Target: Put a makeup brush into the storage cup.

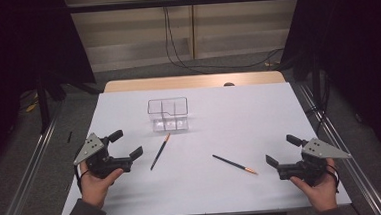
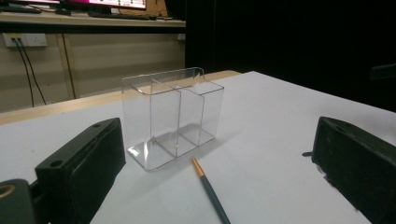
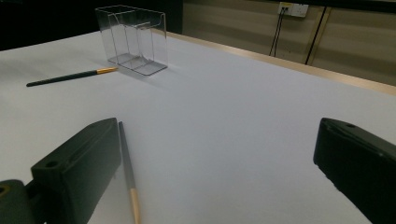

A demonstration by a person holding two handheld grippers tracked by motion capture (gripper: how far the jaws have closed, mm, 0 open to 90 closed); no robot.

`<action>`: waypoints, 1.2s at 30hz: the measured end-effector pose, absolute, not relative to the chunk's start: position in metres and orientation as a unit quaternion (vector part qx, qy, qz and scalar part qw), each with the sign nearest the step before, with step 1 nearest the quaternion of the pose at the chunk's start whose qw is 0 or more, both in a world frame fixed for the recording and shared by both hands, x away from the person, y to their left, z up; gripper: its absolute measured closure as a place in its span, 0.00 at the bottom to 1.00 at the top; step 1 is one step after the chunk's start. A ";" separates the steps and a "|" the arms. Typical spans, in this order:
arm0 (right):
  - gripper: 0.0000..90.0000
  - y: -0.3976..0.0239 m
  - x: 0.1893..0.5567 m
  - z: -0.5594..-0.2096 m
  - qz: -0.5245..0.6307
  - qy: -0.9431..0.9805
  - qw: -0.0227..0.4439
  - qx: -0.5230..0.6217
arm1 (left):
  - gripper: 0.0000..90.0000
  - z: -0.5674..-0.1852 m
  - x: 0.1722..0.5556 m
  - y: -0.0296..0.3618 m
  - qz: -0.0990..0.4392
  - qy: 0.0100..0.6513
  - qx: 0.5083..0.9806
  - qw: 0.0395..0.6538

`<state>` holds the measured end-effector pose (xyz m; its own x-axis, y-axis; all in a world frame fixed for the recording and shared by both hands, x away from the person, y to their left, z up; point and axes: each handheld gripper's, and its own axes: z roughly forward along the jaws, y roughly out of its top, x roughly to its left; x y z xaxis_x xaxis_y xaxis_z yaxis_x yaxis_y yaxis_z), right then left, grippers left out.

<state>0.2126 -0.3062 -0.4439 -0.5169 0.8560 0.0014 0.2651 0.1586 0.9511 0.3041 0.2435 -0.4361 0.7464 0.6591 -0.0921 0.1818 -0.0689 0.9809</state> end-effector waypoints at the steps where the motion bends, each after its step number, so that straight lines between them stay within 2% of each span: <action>1: 0.00 -0.306 0.213 -0.444 0.513 0.704 0.288 0.399 | 0.03 -0.436 0.306 0.243 0.192 0.286 0.711 0.613; 36: 0.00 -0.309 0.213 -0.443 0.517 0.700 0.290 0.399 | 0.02 -0.442 0.339 0.201 0.178 0.301 0.697 0.625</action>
